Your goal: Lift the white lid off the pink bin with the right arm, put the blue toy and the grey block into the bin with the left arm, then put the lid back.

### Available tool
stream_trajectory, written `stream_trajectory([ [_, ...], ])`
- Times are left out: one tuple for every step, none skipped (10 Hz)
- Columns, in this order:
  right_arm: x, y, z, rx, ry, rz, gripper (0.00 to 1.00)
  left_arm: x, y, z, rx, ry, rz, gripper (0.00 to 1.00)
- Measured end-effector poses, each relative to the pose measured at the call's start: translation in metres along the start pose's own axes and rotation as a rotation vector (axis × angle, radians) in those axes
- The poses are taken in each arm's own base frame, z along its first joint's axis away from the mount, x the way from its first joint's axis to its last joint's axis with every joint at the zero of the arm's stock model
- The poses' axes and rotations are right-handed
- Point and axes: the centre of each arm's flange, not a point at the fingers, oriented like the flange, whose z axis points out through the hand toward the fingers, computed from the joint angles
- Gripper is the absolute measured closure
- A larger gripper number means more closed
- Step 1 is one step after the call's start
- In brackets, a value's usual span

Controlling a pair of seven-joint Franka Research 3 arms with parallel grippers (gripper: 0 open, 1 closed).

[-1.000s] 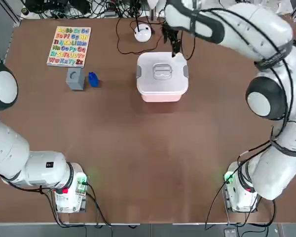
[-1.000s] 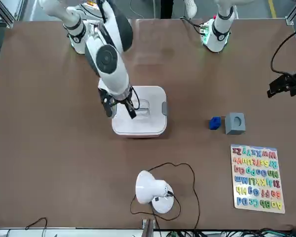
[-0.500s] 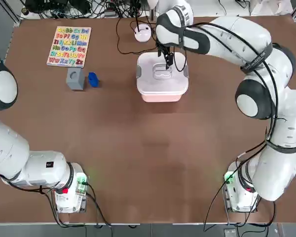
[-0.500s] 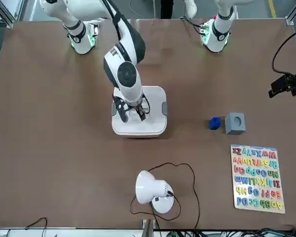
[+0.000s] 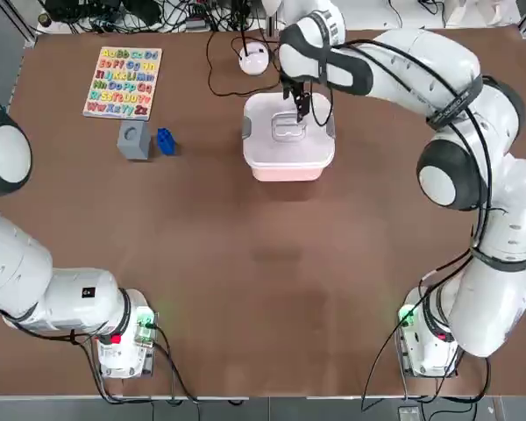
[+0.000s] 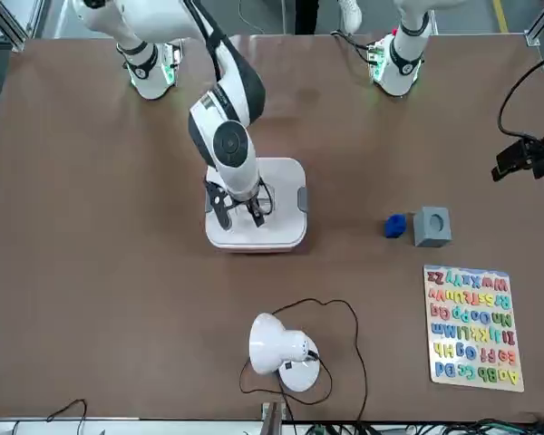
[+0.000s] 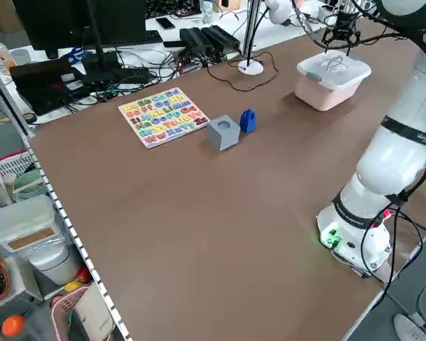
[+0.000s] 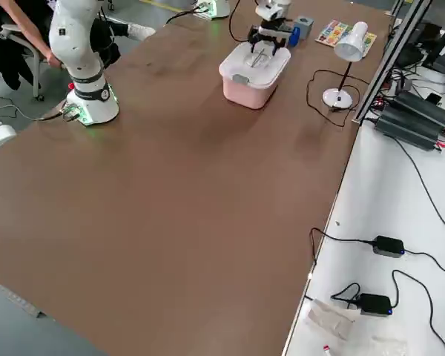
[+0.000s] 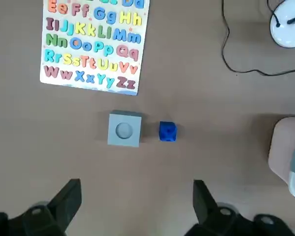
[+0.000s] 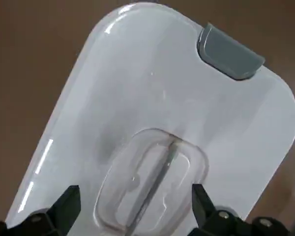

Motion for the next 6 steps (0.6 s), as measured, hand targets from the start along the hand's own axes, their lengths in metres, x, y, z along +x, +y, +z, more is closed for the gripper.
stream_trajectory([
  [0.002,-0.003,-0.001,0.018,0.003,0.015,0.0,0.001,0.0,0.0,0.0,0.003,0.0,0.0],
  [0.003,-0.003,-0.001,0.025,0.006,0.021,0.0,0.001,0.0,0.001,0.0,0.001,0.0,0.0],
  [0.004,-0.004,-0.001,0.028,0.015,0.021,0.0,0.002,0.0,0.004,0.0,-0.003,-0.001,0.0],
  [0.006,-0.004,0.0,0.028,0.023,0.024,0.0,0.002,-0.001,0.005,0.0,-0.006,-0.003,0.0],
  [0.01,-0.006,0.002,0.028,0.036,0.026,0.0,0.003,-0.003,0.006,0.0,-0.007,-0.005,0.0],
  [0.014,-0.007,0.005,0.025,0.043,0.029,0.0,0.003,-0.004,0.007,0.0,-0.009,-0.006,0.0],
])
